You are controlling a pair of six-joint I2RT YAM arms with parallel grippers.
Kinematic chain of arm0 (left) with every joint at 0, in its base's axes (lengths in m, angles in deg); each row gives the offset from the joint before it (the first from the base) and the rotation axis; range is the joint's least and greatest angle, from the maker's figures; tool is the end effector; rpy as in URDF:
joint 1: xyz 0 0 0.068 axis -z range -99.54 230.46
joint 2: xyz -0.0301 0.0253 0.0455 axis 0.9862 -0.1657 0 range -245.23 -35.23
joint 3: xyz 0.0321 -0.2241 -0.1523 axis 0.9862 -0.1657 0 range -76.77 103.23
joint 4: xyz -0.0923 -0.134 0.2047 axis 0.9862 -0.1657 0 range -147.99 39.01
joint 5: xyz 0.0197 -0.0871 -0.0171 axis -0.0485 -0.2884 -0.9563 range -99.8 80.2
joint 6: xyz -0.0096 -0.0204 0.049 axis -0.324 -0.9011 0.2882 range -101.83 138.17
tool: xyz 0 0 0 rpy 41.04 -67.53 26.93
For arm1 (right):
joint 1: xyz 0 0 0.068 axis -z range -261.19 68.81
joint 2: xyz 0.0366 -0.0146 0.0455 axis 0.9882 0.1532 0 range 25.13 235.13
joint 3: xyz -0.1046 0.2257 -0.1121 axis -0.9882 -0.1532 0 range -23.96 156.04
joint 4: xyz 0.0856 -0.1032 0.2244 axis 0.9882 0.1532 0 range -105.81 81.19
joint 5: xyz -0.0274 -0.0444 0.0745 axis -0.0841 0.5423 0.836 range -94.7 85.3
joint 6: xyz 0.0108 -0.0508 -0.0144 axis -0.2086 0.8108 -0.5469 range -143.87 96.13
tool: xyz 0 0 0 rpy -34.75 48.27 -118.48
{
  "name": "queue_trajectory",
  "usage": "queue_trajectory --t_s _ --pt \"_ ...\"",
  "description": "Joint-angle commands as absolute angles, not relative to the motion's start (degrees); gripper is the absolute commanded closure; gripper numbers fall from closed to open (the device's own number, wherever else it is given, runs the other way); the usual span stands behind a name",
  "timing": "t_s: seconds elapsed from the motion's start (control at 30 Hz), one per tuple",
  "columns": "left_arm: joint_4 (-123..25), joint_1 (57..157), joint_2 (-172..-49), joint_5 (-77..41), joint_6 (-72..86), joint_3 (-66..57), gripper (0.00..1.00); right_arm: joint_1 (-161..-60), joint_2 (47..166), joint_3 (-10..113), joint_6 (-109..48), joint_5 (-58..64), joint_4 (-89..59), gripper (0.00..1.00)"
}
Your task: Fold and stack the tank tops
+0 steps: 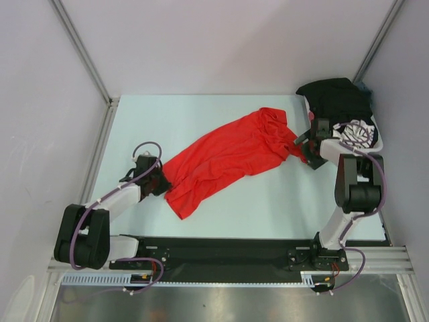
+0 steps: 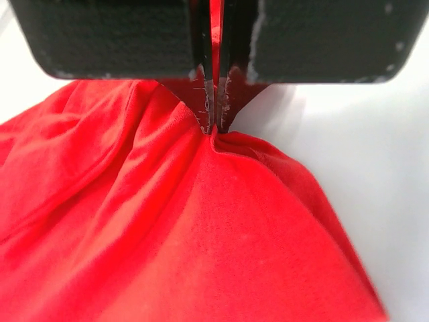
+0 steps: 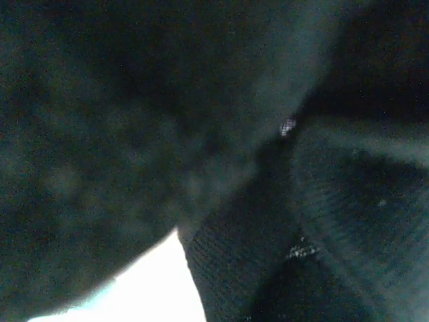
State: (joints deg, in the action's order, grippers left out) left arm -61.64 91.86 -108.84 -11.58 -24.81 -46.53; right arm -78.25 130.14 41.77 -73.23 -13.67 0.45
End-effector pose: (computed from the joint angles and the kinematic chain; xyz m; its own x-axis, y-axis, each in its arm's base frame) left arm 0.2245 -0.0463 0.1535 -0.7272 -0.5486 -0.4126 -0.3833 0.8232 -0.4189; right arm 0.3770 -0.0249 0.1698 -0.4310 0.7726 -0.4661 0.7152 0.6075 0.3457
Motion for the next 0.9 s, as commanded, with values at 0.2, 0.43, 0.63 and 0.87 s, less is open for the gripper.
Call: queue_trajectory --t_s 0.2,0.43,0.63,0.87 --pt "-62.9 88.9 -107.2 -10.9 -21.0 -43.3 1.00 -80.1 116.4 35.5 -71.0 -27.9 2.4 0.00" --pt "-62.4 88.5 -106.7 -11.4 -20.9 -44.4 1.00 -77.9 110.9 32.8 -68.2 -22.4 6.2 0.00" --pt "-62.1 88.5 -106.3 -12.1 -21.1 -44.9 1.00 -74.5 115.1 36.6 -68.0 -8.4 13.5 0.00" --pt "-62.1 88.5 -105.2 -12.2 -20.9 -44.9 1.00 -72.1 135.0 67.4 -65.5 0.3 37.8 0.00"
